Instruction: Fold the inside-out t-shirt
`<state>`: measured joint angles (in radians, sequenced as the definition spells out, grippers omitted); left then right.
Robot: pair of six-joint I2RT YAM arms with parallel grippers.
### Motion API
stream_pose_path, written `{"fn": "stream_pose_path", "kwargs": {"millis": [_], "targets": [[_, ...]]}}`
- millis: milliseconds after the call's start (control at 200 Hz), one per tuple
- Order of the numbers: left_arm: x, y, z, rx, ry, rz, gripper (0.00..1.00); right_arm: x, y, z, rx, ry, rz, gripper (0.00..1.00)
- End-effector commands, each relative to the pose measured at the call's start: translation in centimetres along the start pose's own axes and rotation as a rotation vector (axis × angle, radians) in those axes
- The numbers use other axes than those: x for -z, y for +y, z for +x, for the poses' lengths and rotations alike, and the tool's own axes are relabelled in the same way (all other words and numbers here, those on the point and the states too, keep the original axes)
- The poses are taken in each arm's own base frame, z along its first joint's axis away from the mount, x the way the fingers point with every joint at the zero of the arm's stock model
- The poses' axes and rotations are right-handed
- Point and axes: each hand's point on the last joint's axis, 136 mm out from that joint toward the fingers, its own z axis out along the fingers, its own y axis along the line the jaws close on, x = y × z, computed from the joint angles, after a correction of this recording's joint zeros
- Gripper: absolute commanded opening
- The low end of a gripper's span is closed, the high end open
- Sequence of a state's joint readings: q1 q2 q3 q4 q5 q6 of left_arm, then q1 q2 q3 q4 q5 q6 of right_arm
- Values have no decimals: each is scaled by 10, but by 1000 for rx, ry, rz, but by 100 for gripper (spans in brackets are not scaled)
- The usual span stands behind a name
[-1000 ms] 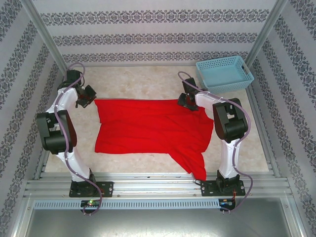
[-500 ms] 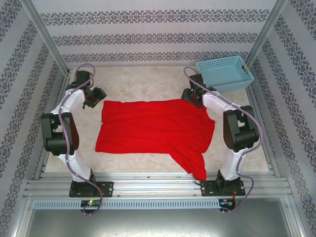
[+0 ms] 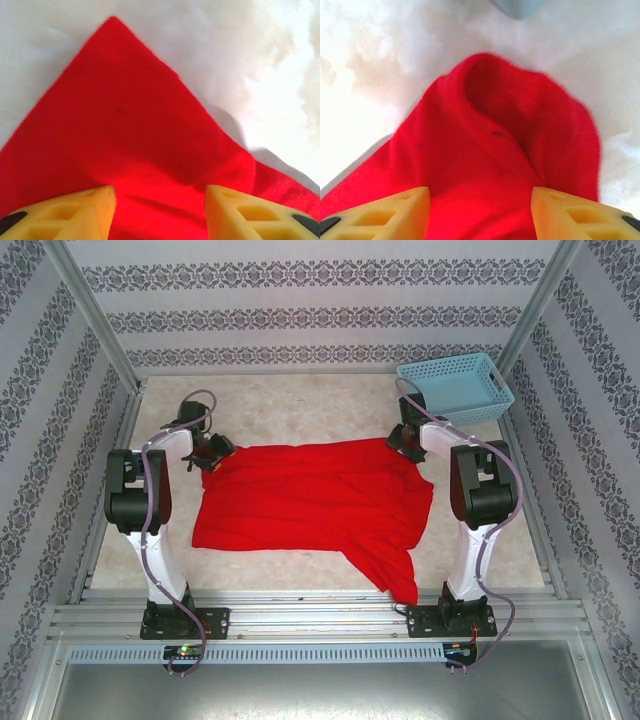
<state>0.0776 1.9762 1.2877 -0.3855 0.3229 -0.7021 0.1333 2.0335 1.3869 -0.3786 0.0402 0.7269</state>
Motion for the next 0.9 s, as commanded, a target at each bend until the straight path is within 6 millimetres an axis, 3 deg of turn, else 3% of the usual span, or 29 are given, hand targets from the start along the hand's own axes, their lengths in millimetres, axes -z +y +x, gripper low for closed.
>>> {"fn": "stream_pose_path", "kwargs": {"millis": [0,110,370,465,565,719,894], "targets": [[-4,56,-4,134,-29,-113,52,-7,1,-1,-17,16,43,55],[2,66,-12,161,-49,-112,53,-12,9,-5,-11,25,46,53],[-3,56,-23,156,-35,-76,56,-19,41,-20,55,18,-9,50],[4,49,-28,139,-32,-73,57,-1,52,-31,119,-14,-21,51],[32,50,-28,111,-86,-109,63,35,61,-32,209,-78,-44,54],[85,55,-8,63,-172,-167,74,87,57,-1,319,-114,-69,58],[121,70,41,6,-221,-223,84,117,16,69,351,-39,-62,59]]}}
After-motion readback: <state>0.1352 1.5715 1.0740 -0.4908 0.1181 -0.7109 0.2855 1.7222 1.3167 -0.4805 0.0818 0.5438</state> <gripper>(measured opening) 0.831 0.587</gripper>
